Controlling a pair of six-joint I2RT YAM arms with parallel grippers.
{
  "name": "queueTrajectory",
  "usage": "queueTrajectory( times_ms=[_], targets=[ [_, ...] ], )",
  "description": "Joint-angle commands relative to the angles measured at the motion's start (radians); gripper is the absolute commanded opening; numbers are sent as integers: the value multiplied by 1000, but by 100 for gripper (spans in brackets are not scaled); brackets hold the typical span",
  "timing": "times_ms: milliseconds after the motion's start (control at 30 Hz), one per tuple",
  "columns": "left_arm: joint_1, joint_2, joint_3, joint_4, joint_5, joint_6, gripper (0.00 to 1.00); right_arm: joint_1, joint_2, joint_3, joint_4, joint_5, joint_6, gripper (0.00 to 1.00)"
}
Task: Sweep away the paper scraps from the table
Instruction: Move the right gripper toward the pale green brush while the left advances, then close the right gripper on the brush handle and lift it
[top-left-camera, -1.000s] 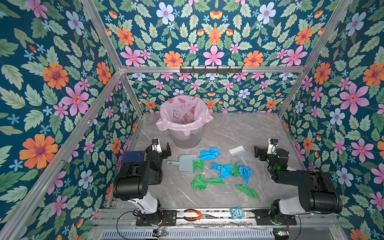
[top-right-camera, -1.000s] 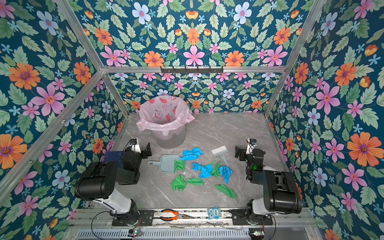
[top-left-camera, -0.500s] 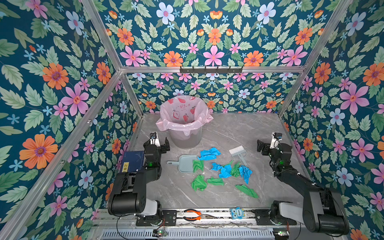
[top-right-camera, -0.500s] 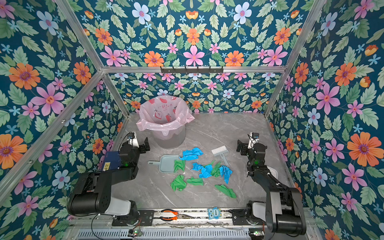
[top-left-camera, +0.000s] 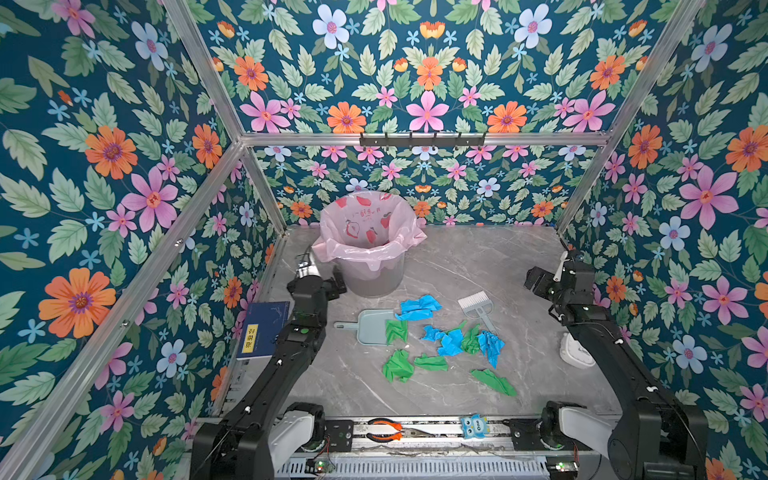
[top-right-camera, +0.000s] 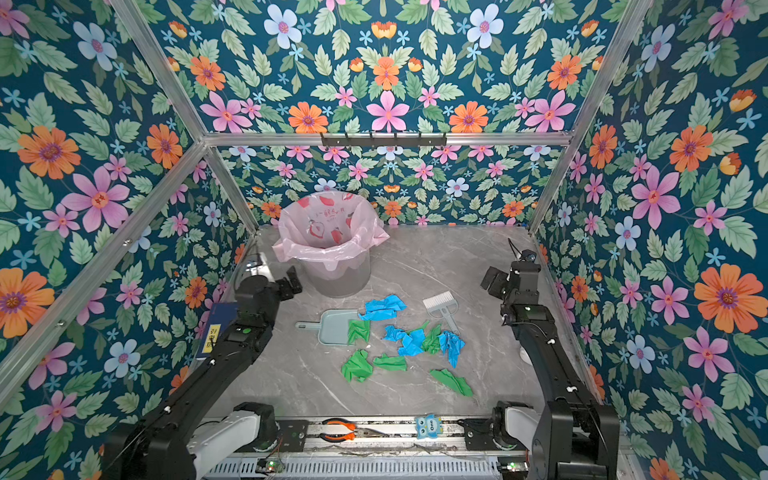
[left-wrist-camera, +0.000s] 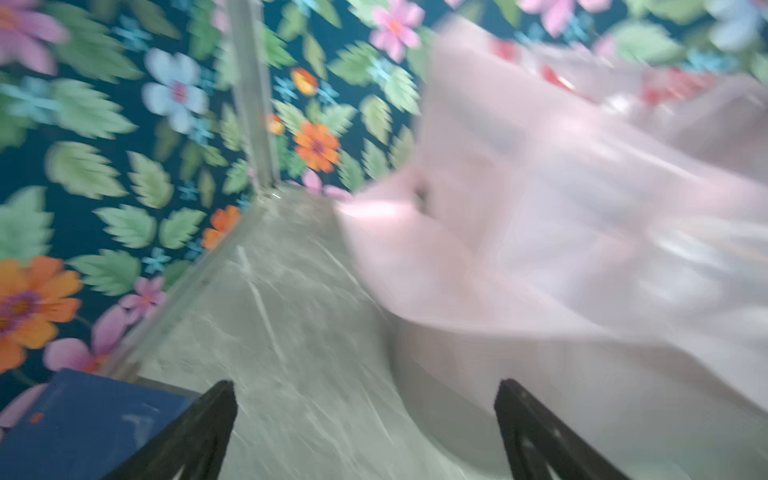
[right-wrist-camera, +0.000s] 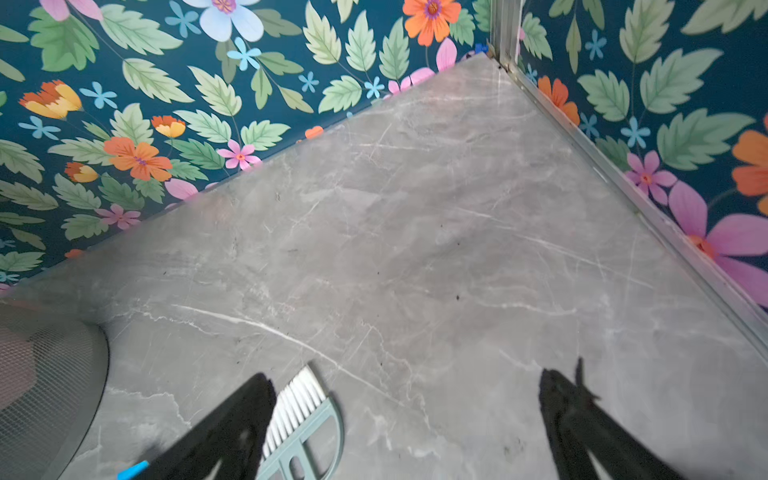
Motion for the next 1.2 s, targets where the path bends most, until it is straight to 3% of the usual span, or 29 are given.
queueTrajectory(
  times_ms=[0, 133, 267, 333, 400, 567, 633, 700, 800, 1167],
  targets=[
    [-116, 3, 68, -303, -150, -72, 100, 16, -14, 30, -157, -23, 66, 97],
    [-187, 19, 120, -345, -13, -121, 100, 89, -16, 69, -252, -1, 82, 96],
    [-206, 37, 108, -220, 178, -147, 100, 184, -45, 43, -213, 49, 92, 100],
    [-234, 45, 80, -119, 218, -168, 100, 193, -46, 39, -204, 54, 149, 100],
    [-248, 71, 67, -48, 245, -223, 100, 193, 13, 107, -306, 32, 169, 100],
    [-314, 210, 163, -90, 302, -234, 100, 200, 83, 149, -352, -61, 195, 100],
    [-351, 240, 162, -34, 334, -189, 100, 199, 106, 153, -346, -98, 205, 91],
    [-373, 291, 181, 16, 349, -188, 100, 199, 150, 168, -357, -123, 217, 65],
    [-410, 396, 259, 22, 328, -185, 100, 199, 221, 197, -392, -139, 219, 40],
    [-444, 633, 377, 105, 387, -189, 99, 202, 471, 279, -434, -164, 222, 26]
  ],
)
